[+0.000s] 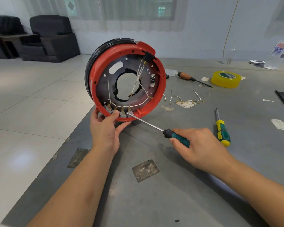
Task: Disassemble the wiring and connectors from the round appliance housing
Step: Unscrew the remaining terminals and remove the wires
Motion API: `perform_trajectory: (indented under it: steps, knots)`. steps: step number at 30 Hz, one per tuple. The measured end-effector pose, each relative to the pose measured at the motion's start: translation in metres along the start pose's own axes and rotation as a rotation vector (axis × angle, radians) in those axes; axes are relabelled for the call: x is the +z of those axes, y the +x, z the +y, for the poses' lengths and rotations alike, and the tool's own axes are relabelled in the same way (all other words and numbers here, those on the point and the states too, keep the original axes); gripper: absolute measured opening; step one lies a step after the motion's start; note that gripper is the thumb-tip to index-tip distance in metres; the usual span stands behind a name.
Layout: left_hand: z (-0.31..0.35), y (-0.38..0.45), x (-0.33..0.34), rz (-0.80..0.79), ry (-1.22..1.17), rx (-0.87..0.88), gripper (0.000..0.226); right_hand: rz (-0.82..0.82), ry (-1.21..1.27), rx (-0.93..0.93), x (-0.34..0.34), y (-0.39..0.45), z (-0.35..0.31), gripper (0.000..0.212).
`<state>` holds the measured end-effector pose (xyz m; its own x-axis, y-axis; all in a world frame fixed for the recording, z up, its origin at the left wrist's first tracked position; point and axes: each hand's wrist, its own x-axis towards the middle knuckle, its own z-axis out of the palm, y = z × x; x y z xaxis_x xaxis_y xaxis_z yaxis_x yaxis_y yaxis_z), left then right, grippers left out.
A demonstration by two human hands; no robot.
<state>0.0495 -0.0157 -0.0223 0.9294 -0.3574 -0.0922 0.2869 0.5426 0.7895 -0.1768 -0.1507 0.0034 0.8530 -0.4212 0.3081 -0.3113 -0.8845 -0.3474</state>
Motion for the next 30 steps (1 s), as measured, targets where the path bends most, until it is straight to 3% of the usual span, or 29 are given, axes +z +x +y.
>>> perform_trajectory:
  steps: [15, 30]
  knots:
    - [-0.003, 0.0, -0.002, -0.113, 0.04, -0.017, 0.06, -0.012, -0.028, -0.046, -0.001, 0.001, 0.013, 0.037]
    - [-0.002, 0.003, -0.003, -0.108, 0.036, -0.097, 0.047, -0.197, 0.347, 0.146, -0.003, 0.011, 0.031, 0.012]
